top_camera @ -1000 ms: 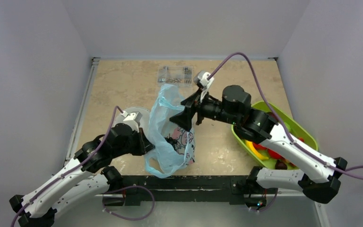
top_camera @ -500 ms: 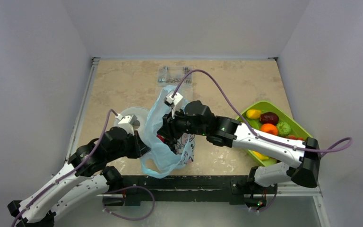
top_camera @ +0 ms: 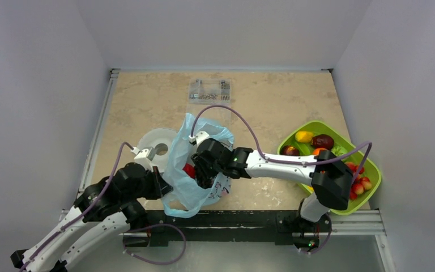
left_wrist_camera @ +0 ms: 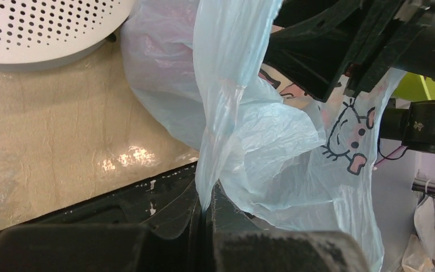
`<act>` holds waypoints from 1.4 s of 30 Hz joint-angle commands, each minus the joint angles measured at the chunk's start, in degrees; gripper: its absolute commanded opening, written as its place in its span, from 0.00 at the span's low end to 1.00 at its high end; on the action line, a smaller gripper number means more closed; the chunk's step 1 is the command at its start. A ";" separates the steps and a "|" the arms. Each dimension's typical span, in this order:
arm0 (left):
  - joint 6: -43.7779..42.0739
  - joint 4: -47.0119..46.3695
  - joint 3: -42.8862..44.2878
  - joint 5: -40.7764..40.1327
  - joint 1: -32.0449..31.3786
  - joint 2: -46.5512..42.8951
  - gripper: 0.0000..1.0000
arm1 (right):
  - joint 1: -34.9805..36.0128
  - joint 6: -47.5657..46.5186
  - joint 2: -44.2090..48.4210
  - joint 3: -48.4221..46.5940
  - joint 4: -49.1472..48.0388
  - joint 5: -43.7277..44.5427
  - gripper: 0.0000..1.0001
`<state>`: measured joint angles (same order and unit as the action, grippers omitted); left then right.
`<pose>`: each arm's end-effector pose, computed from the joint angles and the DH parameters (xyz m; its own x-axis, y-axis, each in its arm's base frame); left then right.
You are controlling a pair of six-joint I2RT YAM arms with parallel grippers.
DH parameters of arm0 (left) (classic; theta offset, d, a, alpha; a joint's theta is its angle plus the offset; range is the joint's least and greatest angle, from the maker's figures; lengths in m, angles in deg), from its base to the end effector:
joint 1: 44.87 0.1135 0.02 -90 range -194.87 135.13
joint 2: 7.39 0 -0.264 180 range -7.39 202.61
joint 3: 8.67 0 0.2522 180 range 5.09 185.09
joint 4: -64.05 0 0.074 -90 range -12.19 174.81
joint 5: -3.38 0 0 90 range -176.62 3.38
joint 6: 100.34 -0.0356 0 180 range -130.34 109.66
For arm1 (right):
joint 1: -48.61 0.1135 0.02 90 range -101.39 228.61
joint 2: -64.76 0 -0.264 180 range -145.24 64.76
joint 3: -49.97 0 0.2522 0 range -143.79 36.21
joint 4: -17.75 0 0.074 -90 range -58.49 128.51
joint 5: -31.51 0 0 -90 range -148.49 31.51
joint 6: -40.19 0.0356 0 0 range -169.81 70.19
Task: Take the fake fruits out of the plastic bag
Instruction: Take out the fake fruit from the plastic bag.
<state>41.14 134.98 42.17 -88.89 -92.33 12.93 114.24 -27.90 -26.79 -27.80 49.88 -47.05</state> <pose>0.0505 -0.0529 0.2622 -0.8330 -0.2485 -0.4943 0.1029 0.8083 -0.5797 0.1500 0.3139 0.2391 -0.5869 -0.4092 -0.6987 -0.6649 0.7360 0.1275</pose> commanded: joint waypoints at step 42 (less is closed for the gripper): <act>1.69 -6.85 -4.22 3.50 -0.40 5.16 0.00 | 3.41 0.57 13.65 5.91 -11.33 4.25 0.00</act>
<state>41.67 132.77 39.18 -87.66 -92.33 17.08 117.60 -26.87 -17.81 -20.24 41.31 -41.52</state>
